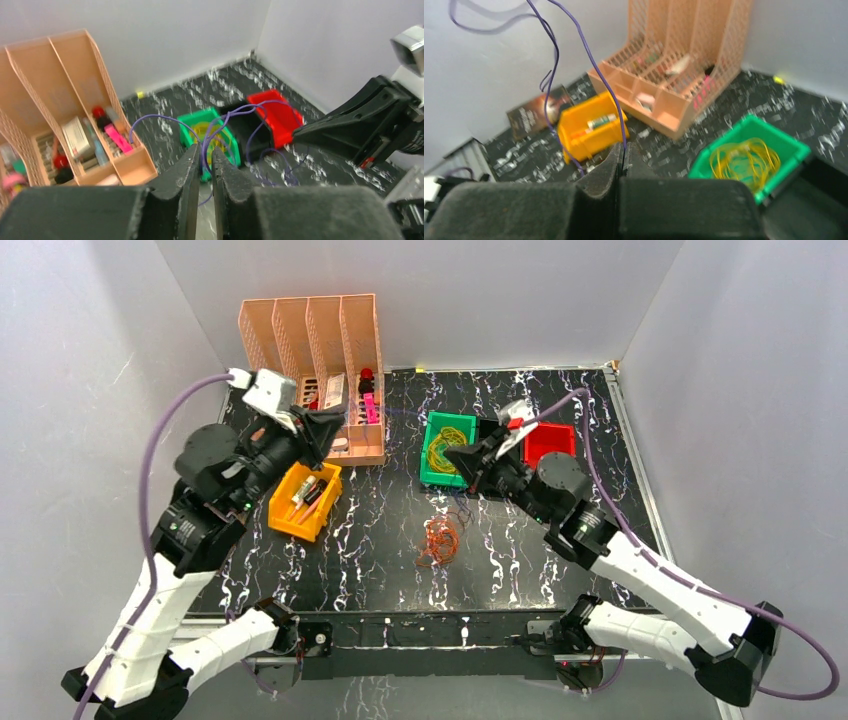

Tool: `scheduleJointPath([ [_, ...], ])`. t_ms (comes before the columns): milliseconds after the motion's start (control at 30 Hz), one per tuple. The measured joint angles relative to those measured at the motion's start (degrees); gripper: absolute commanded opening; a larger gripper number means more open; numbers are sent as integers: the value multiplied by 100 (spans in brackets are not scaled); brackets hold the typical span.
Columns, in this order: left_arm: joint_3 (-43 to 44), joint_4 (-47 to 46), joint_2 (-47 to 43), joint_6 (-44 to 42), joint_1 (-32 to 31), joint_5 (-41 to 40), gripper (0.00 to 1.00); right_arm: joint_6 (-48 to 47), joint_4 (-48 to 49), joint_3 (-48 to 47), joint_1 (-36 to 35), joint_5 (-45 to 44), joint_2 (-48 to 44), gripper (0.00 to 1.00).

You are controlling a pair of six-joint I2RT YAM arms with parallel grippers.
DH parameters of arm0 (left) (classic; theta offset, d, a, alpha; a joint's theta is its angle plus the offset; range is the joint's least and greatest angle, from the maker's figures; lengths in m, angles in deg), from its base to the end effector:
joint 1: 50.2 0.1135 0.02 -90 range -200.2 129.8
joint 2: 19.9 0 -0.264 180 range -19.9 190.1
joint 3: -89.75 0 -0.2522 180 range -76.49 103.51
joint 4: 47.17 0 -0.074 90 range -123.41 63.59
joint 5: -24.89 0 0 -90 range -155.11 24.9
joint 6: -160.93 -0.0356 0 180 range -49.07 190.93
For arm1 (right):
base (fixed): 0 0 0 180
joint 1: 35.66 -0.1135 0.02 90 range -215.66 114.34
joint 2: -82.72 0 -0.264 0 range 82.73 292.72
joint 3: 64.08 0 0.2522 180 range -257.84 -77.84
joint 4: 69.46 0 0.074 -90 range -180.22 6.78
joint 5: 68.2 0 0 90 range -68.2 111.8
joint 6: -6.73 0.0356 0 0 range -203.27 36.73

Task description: Untangle the cables

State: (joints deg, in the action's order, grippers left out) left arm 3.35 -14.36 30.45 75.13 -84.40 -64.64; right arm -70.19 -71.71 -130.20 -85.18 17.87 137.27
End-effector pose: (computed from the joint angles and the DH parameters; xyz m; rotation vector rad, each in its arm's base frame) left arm 0.1181 -0.0806 0.5094 0.3721 1.3618 -0.5631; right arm 0.1460 0.1673 0.3969 -0.4011 1.4076 0.8518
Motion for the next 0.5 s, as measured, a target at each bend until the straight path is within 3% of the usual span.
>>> scheduleJointPath([
  [67, -330, 107, -52, 118, 0, -4, 45, -46, -269, 339, 0, -179, -280, 3],
  [200, -782, 267, -59, 365, 0, -13, 66, -101, -920, 380, 0, -463, -584, 1],
  [500, -931, 83, -179, 575, 0, -24, 81, -127, -1685, -96, 0, -431, -713, 0],
])
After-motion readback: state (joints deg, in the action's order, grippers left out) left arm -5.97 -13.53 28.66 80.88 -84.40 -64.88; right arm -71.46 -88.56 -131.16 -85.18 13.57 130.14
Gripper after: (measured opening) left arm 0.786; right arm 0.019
